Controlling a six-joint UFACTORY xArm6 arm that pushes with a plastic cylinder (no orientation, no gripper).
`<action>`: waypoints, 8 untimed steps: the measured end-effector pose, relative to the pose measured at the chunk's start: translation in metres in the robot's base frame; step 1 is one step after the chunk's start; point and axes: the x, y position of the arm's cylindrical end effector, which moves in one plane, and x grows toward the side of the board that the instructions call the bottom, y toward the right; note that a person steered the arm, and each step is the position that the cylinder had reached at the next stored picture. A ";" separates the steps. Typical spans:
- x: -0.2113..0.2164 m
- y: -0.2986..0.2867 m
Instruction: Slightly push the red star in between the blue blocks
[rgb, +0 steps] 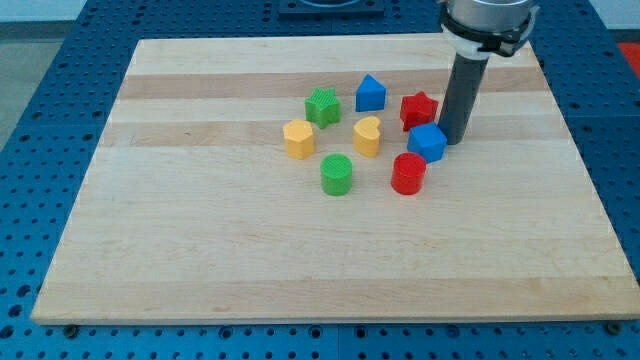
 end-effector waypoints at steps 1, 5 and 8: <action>0.000 0.008; -0.008 0.054; -0.026 0.045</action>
